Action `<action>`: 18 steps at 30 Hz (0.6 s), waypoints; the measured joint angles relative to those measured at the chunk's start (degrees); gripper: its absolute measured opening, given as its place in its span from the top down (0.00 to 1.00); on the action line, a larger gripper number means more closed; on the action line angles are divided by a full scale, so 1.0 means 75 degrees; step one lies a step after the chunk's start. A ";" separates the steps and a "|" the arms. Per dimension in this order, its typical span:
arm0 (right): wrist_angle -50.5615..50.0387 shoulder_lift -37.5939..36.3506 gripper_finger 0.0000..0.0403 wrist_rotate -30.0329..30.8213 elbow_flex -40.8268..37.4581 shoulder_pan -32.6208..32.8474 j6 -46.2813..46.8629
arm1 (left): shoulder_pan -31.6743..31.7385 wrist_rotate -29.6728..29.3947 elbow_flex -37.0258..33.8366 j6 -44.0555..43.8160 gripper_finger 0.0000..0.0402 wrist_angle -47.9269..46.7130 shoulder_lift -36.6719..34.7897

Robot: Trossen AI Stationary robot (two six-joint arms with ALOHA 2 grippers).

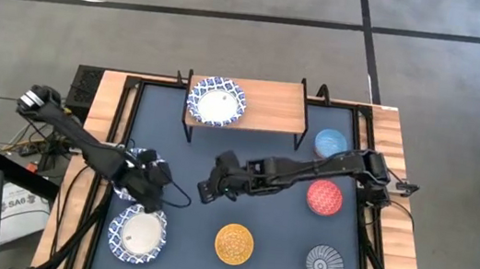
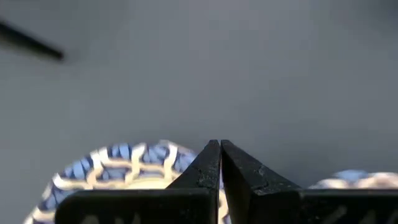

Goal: Place and stack bowls onto a shelf
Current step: Stack the white bowl on top of the white bowl on the shelf

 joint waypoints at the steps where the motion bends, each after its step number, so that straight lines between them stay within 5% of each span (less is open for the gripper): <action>1: -0.0013 -0.0021 0.61 0.0000 -0.0003 -0.0038 -0.0036 | -0.0035 -0.0039 0.0037 0.0012 1.00 0.0026 -0.0198; 7: 0.0128 -0.0067 0.61 -0.0046 0.0000 -0.0300 -0.0154 | 0.0130 0.0009 0.0017 -0.0586 0.96 -0.0325 -0.0491; 18: 0.0478 -0.0067 0.61 -0.0207 0.0000 -0.0342 -0.0277 | 0.0265 0.0281 -0.0377 -0.1515 0.56 -0.0009 0.1117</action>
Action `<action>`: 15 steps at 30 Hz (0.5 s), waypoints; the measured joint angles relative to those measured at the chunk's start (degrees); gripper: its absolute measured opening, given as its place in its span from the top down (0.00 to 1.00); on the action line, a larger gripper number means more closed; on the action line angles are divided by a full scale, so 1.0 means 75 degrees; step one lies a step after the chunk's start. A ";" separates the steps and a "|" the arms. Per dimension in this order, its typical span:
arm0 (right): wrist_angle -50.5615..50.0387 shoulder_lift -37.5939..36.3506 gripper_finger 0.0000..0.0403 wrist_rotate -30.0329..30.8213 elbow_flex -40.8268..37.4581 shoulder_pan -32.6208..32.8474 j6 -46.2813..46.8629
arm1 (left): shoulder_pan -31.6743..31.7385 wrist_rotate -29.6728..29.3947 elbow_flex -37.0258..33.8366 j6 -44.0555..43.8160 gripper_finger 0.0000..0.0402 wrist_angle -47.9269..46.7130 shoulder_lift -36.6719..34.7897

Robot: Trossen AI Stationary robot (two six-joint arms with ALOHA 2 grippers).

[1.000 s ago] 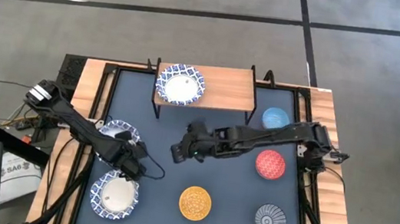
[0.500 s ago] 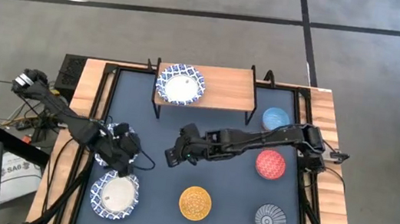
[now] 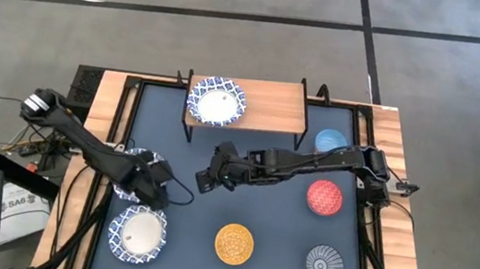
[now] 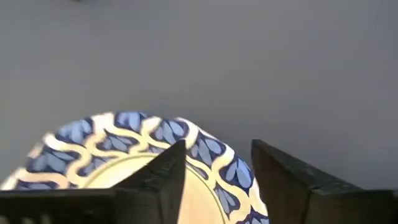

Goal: Place and stack bowls onto a shelf
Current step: Stack the white bowl on top of the white bowl on the shelf

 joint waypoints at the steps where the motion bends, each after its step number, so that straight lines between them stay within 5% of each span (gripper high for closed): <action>1: -0.0002 0.0000 0.61 0.0000 0.0000 0.0017 0.0003 | 0.0014 0.0113 0.0000 -0.0007 0.54 0.0068 0.0181; 8: -0.0003 0.0000 0.61 -0.0096 0.0000 0.0030 0.0019 | 0.0111 0.0635 0.0000 -0.0208 0.51 0.0166 0.1510; 15: 0.0000 0.0000 0.61 -0.0295 0.0000 0.0024 -0.0124 | 0.0107 0.0756 0.0144 0.0171 0.78 0.0047 0.1918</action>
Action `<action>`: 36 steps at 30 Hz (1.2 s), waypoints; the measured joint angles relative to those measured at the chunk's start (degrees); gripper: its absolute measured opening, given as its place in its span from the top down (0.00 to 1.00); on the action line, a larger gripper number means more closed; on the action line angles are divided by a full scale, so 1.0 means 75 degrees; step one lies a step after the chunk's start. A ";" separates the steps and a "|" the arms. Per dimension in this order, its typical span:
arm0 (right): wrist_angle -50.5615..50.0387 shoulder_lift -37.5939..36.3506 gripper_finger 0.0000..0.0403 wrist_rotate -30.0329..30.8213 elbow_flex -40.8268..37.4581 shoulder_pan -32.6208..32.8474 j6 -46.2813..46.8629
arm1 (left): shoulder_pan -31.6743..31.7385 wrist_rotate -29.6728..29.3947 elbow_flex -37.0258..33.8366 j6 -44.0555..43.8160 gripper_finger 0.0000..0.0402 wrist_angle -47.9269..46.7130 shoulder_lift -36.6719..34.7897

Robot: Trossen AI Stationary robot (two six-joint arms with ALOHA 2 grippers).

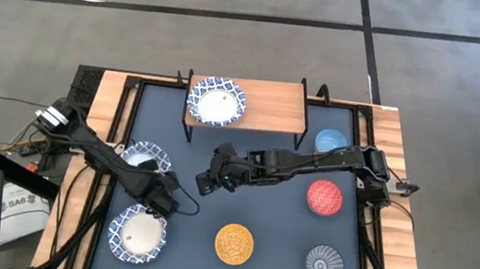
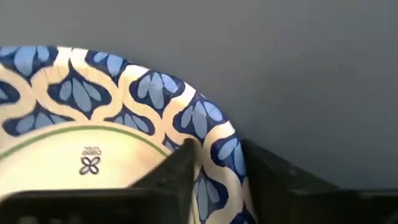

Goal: Place and stack bowls onto a shelf
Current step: Stack the white bowl on top of the white bowl on the shelf

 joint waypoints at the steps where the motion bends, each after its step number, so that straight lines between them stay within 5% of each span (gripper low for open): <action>1: 0.0002 0.0000 0.61 -0.0028 0.0000 0.0000 -0.0028 | 0.0000 -0.0047 0.0057 0.0137 0.84 -0.0061 -0.0020; 5: -0.0004 0.0000 0.61 -0.0094 0.0000 0.0000 -0.0175 | 0.0004 -0.0372 0.0408 0.0764 0.98 -0.0350 -0.0287; 18: -0.0119 -0.0164 0.61 -0.0367 0.0000 0.0006 -0.0383 | -0.0512 -0.1750 0.2137 0.4244 1.00 -0.1343 -0.2099; 28: -0.0303 -0.1466 0.61 -0.0317 0.0000 0.0116 -0.1137 | -0.0743 -0.1372 0.2959 0.8231 1.00 -0.1079 -0.3591; 32: -0.0577 -0.1986 0.61 0.0107 0.0009 0.0358 -0.1265 | -0.0338 -0.2179 0.2983 0.9457 1.00 -0.0241 -0.4062; 36: -0.1387 -0.2346 0.61 0.1028 0.0009 0.0627 -0.1276 | 0.0845 -0.2015 0.2986 1.0496 1.00 0.0639 -0.4139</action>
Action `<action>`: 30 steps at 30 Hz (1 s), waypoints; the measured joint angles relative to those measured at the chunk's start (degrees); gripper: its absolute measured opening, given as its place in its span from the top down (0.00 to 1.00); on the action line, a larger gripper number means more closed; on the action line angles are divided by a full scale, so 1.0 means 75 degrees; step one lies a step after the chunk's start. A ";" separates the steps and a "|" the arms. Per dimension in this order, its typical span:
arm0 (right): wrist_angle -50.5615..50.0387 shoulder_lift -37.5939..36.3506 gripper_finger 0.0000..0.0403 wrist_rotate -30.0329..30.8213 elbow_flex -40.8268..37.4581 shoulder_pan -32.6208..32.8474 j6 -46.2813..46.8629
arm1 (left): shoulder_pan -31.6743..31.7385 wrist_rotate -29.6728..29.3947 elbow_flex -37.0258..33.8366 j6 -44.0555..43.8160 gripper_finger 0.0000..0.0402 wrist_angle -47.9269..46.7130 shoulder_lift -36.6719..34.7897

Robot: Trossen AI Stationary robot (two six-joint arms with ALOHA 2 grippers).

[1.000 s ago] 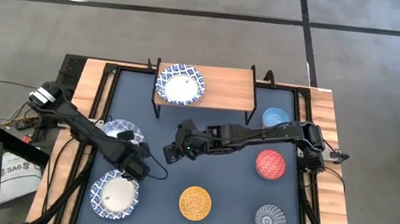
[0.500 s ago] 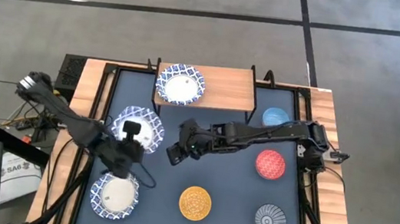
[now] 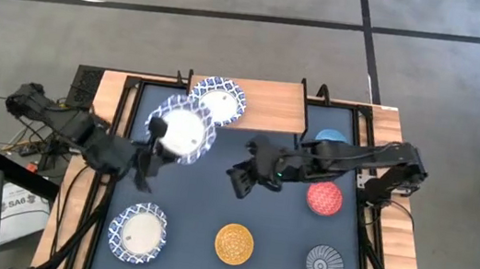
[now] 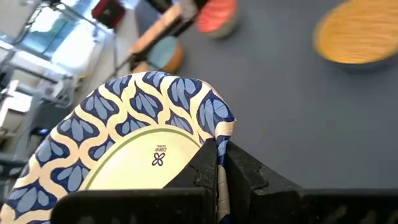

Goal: Place and stack bowls onto a shelf
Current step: Stack the white bowl on top of the white bowl on the shelf

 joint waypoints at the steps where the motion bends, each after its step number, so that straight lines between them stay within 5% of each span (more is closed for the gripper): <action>1: -0.0230 -0.0044 0.61 0.0162 0.0000 0.0031 0.0001 | 0.0370 0.0187 0.0000 0.0184 1.00 0.0177 0.0052; 7: -0.1055 -0.0163 0.61 0.0348 -0.0006 -0.0050 0.0022 | 0.2530 0.1292 0.0000 0.1182 1.00 0.1116 0.0603; 13: -0.2086 -0.0163 0.61 0.0345 -0.0008 -0.0023 0.0123 | 0.3989 0.2658 0.0000 0.0653 1.00 0.2014 0.1171; 30: -0.2912 -0.0163 0.61 0.0391 -0.0012 0.0072 0.0314 | 0.4806 0.2660 -0.0006 0.0337 0.88 0.2793 0.2593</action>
